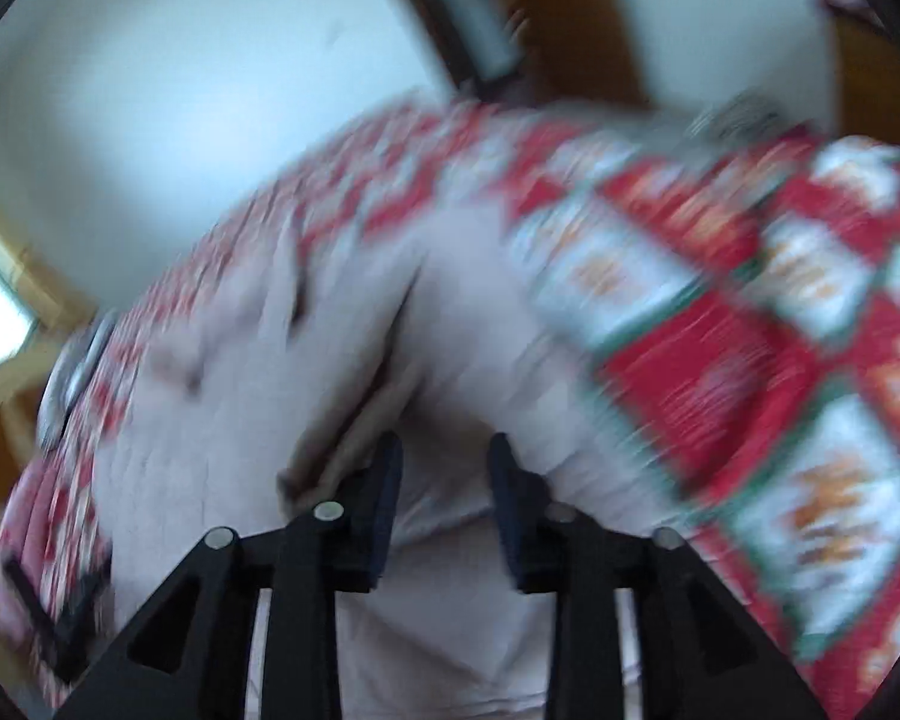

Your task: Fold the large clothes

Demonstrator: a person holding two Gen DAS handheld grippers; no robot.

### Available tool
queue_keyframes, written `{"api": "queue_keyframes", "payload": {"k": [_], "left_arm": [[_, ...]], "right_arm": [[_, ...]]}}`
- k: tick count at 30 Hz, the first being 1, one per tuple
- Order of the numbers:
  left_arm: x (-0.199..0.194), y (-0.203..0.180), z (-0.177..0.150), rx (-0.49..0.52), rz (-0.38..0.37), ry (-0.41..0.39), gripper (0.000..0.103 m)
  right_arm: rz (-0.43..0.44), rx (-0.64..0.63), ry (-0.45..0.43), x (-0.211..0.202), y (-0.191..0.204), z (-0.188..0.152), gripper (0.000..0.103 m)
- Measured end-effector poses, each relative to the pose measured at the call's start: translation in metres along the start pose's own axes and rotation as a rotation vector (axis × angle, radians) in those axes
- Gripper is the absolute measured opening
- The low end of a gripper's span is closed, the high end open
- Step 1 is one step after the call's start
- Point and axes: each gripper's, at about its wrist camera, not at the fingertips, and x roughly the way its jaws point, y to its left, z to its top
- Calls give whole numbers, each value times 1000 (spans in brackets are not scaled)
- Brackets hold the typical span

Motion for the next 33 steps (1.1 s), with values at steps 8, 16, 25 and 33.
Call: {"api": "queue_keyframes", "payload": {"k": [8,16,25,33], "left_arm": [[-1,-2,-1,8,9,0,92],[4,-8,-2,40,20,21,95],[-18,-17,30,104,-91,100,95],[26,-87,136,117,-266,212,96]], "right_arm": [[61,-435,60,29,96,-8,50],[-3,-445,197,84,45,-42,46],[94,-450,153,53,65,-4,70],[155,-421,198,113,125,69,95]]}}
